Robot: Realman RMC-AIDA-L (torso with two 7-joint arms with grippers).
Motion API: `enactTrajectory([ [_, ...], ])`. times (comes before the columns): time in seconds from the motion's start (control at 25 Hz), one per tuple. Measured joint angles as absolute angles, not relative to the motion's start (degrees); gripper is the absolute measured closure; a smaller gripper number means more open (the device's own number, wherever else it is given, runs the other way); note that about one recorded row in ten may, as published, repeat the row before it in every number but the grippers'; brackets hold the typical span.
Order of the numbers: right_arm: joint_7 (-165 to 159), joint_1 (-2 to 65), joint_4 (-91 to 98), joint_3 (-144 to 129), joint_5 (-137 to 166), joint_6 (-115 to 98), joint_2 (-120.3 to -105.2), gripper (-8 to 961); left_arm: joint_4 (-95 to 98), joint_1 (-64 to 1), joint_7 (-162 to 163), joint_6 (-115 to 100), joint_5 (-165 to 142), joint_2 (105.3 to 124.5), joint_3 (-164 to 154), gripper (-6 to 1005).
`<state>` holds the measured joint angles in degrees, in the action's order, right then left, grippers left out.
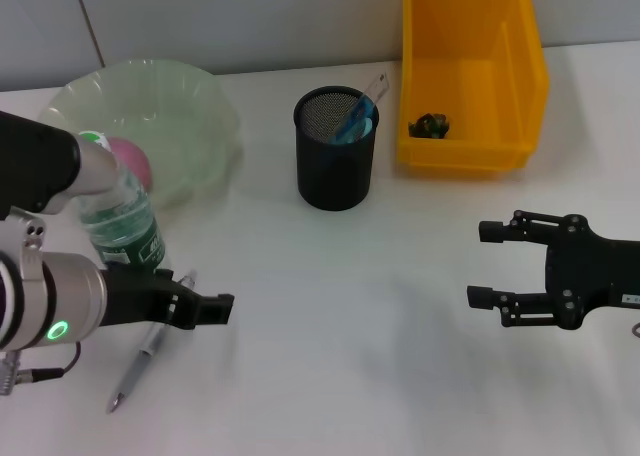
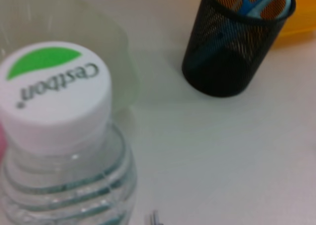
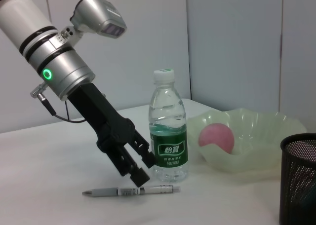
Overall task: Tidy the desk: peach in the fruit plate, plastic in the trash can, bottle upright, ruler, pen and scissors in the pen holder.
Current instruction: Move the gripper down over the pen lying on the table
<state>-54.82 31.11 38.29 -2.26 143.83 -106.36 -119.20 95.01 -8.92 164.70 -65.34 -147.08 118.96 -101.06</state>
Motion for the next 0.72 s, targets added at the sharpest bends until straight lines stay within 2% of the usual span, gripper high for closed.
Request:
enactTrajectory([
  [0.56, -54.9, 30.9, 38.3, -2.3, 143.8, -106.1, -119.19, 146, 90.5, -11.9, 164.9, -67.0, -149.6, 118.98, -99.5, 172],
  [0.72, -54.9, 30.9, 38.3, -2.3, 143.8, -106.1, -119.18, 147, 89.1, -13.0, 164.9, -68.2, -149.9, 118.92, -99.3, 242],
])
